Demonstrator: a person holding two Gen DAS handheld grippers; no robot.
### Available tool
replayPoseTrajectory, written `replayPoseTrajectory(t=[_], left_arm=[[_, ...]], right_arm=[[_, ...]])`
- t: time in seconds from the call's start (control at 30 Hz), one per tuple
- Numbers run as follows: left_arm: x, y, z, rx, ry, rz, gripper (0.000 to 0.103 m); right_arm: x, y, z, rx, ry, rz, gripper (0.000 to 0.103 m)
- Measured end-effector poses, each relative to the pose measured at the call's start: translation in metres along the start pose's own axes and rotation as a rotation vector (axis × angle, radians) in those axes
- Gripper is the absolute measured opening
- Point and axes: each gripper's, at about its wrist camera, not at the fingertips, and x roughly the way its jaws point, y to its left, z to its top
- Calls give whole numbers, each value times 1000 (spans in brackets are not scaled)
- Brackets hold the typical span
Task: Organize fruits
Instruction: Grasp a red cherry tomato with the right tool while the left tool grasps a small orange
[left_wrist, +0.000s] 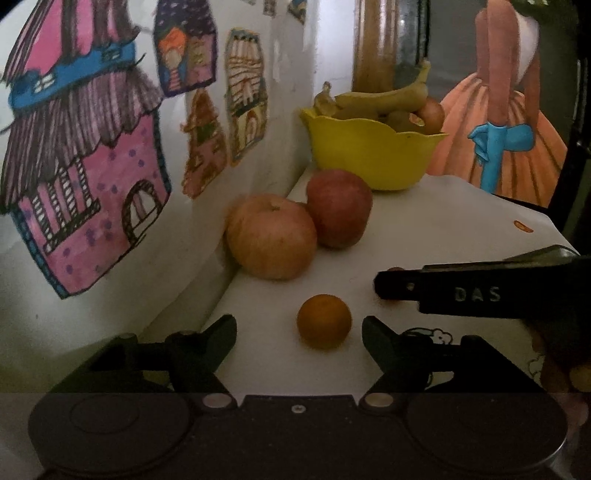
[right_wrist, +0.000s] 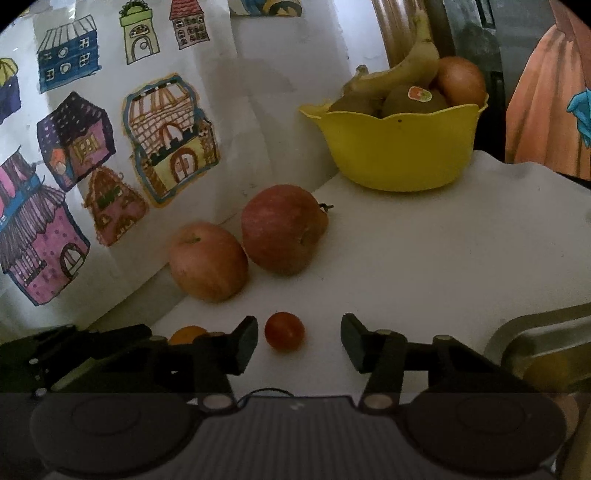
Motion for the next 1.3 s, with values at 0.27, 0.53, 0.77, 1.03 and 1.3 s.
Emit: replayPoseTrajectory(t=[0.27, 0.53, 0.77, 1.03, 1.3], left_arm=[[-1, 1, 0, -19, -7, -28, 75], [-4, 5, -1, -54, -11, -49, 58], [-5, 9, -2, -94, -16, -76, 52], [-6, 13, -2, -132, -21, -107, 44], [-4, 16, -3, -169, -20, -132, 34]], right_arm=[[-2, 4, -5, -49, -34, -32, 46], [-2, 3, -4, -38, -35, -19, 41], [4, 4, 1, -55, -31, -27, 42], [13, 5, 5, -80, -28, -42, 40], [14, 7, 4, -86, -27, -58, 30]])
